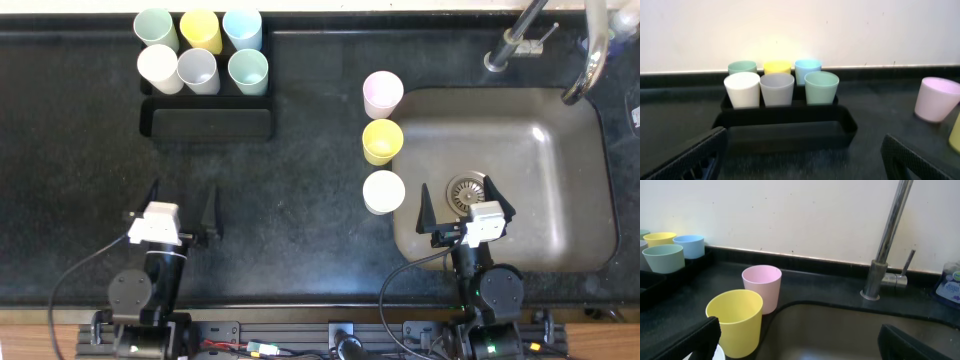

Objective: Store Cups

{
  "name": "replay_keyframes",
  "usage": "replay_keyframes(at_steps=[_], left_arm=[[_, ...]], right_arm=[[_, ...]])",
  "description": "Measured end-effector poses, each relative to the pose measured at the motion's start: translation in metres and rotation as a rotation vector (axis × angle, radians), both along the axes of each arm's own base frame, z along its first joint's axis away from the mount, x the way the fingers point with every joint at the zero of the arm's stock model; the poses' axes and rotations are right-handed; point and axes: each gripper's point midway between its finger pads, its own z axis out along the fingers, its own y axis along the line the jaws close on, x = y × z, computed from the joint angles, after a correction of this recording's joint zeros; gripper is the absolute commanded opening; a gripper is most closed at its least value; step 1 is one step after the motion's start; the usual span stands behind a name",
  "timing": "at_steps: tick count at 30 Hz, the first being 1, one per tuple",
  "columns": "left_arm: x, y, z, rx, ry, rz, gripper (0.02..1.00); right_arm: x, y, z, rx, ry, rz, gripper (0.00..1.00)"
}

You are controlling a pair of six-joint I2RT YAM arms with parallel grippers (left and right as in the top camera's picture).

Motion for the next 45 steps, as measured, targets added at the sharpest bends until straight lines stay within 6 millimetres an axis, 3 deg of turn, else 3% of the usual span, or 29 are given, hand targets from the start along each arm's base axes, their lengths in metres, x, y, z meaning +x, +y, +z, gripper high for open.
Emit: replay_keyframes(at_steps=[2,6,9,10,12,14,16,19,23,28,30,33,37,45], left_arm=[[0.001,0.0,0.019,-0.001,0.002,0.0,1.0],[0.014,-0.001,0.077,-0.012,0.063,-0.004,1.0],[0.035,-0.004,0.123,-0.037,0.169,-0.008,1.0],[0.053,-0.008,0.153,-0.056,0.216,-0.019,1.0],[0.066,-0.017,0.155,-0.076,0.359,-0.034,1.0],[0.088,-0.031,0.173,-0.105,0.428,-0.061,1.0],[0.109,-0.047,0.178,-0.136,0.501,-0.08,1.0],[0.138,-0.086,0.154,-0.171,0.688,-0.099,1.0],[0.162,-0.146,0.114,-0.147,0.892,-0.081,1.0],[0.181,-0.22,0.076,-0.081,1.028,-0.082,1.0],[0.185,-0.238,0.061,-0.068,1.067,-0.074,1.0],[0.191,-0.261,0.042,-0.061,1.099,-0.067,0.998],[0.199,-0.284,0.0,-0.039,1.158,-0.044,0.993],[0.211,-0.3,-0.05,-0.03,1.206,-0.009,0.93]], right_arm=[[0.0,0.0,0.0,0.001,0.001,0.0,0.996],[0.0,0.0,0.0,0.0,0.001,0.0,0.998],[0.0,0.0,0.0,0.0,0.0,0.0,0.998],[0.0,0.0,0.0,0.001,-0.001,0.0,0.998],[0.0,0.0,-0.001,0.0,0.002,0.0,0.998],[0.0,0.0,0.0,0.001,-0.001,0.0,0.998],[0.0,0.0,0.0,0.0,0.002,0.0,0.998],[0.0,0.0,0.0,0.001,0.001,0.0,0.996],[0.0,0.0,0.0,0.0,0.001,0.0,0.998],[0.0,0.0,0.0,0.0,0.001,0.0,0.998],[0.0,0.0,0.0,-0.001,0.001,0.0,0.996],[0.0,0.0,0.0,0.0,0.001,0.0,0.998],[0.0,0.0,0.0,0.001,0.0,0.0,0.998],[0.0,0.0,0.0,0.0,0.001,0.0,0.996]])
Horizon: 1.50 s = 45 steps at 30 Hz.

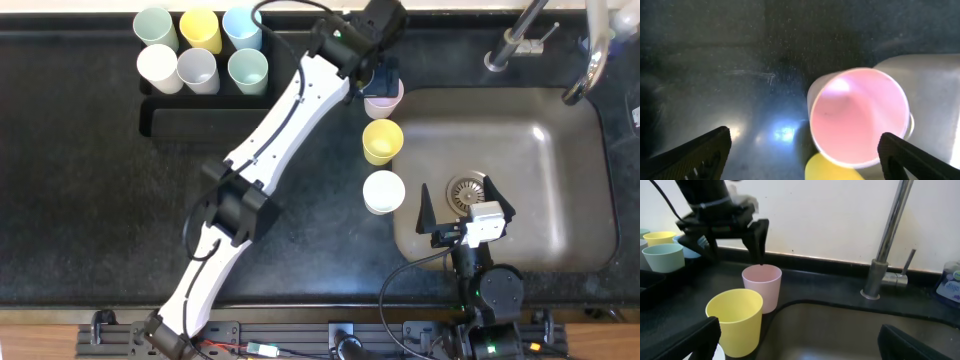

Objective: Store Cups

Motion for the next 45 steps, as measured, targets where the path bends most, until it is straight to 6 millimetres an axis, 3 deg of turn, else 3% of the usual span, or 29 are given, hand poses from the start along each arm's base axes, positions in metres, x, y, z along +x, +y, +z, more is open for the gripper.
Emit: replay_keyframes(at_steps=[7,9,14,16,17,29,32,35,39,40,43,45], left_arm=[[0.006,-0.003,-0.022,0.006,0.016,0.025,0.816],[0.006,-0.004,-0.027,0.006,0.025,0.034,0.652],[0.006,-0.004,-0.032,0.01,0.031,0.036,0.364],[0.007,-0.005,-0.031,0.006,0.028,0.037,0.093],[0.007,-0.005,-0.031,0.003,0.029,0.039,0.036],[0.003,-0.004,-0.031,0.019,0.04,0.002,0.036],[-0.002,0.006,-0.021,0.061,0.031,-0.015,0.036],[-0.008,0.028,0.021,0.094,-0.04,-0.016,0.038],[-0.024,0.08,0.121,0.06,-0.211,0.038,0.036],[-0.03,0.104,0.154,0.04,-0.278,0.071,0.036],[-0.057,0.187,0.221,0.024,-0.418,0.204,0.036],[-0.074,0.242,0.24,0.037,-0.476,0.306,0.036]], right_arm=[[0.0,0.0,0.0,0.0,0.0,0.0,0.998],[0.0,0.0,0.0,0.0,0.0,0.0,0.998],[0.0,0.0,0.0,0.0,0.0,0.0,0.998],[0.0,0.0,0.0,0.0,0.0,0.0,0.996],[0.0,0.0,0.0,0.0,0.0,0.0,0.998],[0.0,0.0,0.0,0.0,0.0,0.0,0.998],[0.0,0.0,0.0,0.0,0.0,0.0,0.996],[0.0,0.0,0.0,0.0,0.0,0.0,0.996],[0.0,0.0,0.0,0.0,0.0,0.0,0.998],[0.0,0.0,0.0,0.0,0.0,0.0,0.998],[0.0,0.0,0.0,0.0,0.0,0.0,0.998],[0.0,0.0,0.0,0.0,0.0,0.0,0.998]])
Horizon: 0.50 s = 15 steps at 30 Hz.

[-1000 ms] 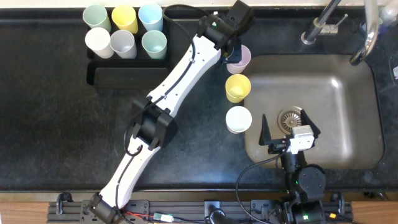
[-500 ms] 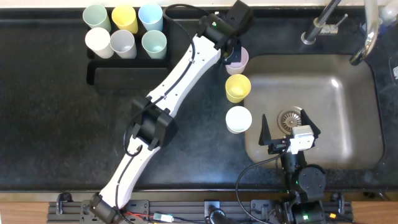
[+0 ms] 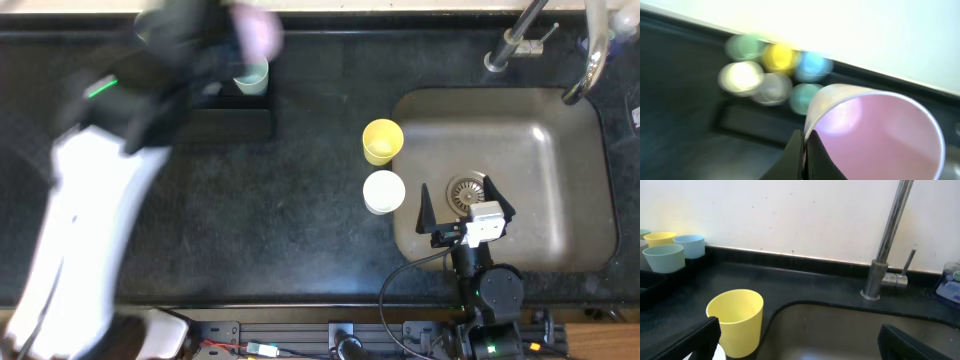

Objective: Store Cups

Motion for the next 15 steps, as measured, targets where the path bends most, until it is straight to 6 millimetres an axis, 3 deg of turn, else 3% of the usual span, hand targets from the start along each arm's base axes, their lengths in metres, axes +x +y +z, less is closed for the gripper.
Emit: replay_keyframes(at_steps=[2,4,6,10,15], left_arm=[[-0.018,0.057,-0.01,0.021,0.024,0.114,0.036],[-0.022,0.091,-0.036,0.037,0.089,0.171,0.036],[-0.013,0.122,-0.087,0.043,0.214,0.205,0.036],[-0.005,0.157,-0.153,0.013,0.335,0.22,0.036],[0.002,0.177,-0.175,0.004,0.355,0.22,0.036]], right_arm=[[0.0,0.0,0.0,-0.001,0.0,0.0,0.998],[0.0,0.0,0.0,0.0,0.0,0.0,0.998],[0.0,0.0,0.0,-0.001,0.0,0.0,0.998],[0.0,0.0,0.0,-0.001,0.001,0.0,0.998],[0.0,0.0,0.0,-0.001,0.001,0.0,0.998]])
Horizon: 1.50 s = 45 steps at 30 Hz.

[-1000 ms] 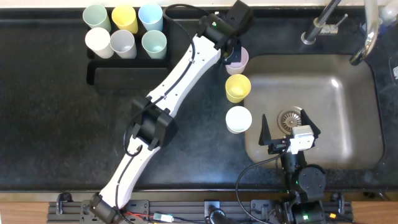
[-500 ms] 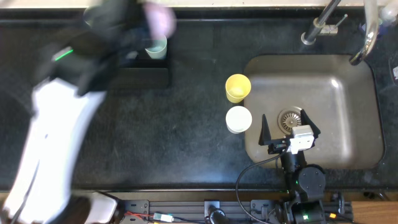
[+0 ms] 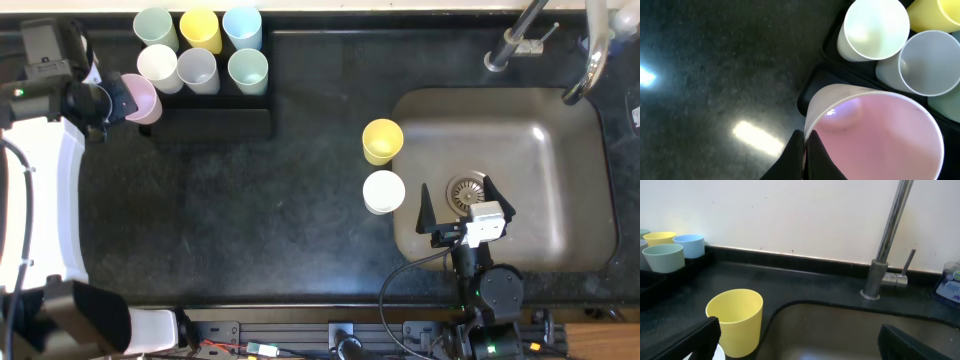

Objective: Store Cups

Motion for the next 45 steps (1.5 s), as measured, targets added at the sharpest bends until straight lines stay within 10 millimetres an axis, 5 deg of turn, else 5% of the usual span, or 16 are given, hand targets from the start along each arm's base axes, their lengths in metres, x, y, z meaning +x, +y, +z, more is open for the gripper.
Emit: replay_keyframes(at_steps=[9,23,35,41,45], left_arm=[[0.021,-0.002,-0.056,-0.039,0.099,-0.044,0.036],[0.035,0.001,-0.077,-0.041,0.106,-0.044,0.071],[0.038,0.002,-0.077,-0.037,0.096,-0.044,0.126],[0.04,0.002,-0.076,-0.037,0.087,-0.04,0.467],[0.039,0.001,-0.072,-0.038,0.077,-0.036,0.555]], right_arm=[[0.0,0.0,0.0,0.0,0.0,0.0,0.998],[0.0,0.0,0.0,0.0,0.0,0.0,0.996],[0.0,0.0,0.0,0.0,0.0,0.0,0.998],[0.0,0.0,0.0,0.001,-0.001,0.0,0.996],[0.0,0.0,0.0,0.0,0.0,0.0,0.998]])
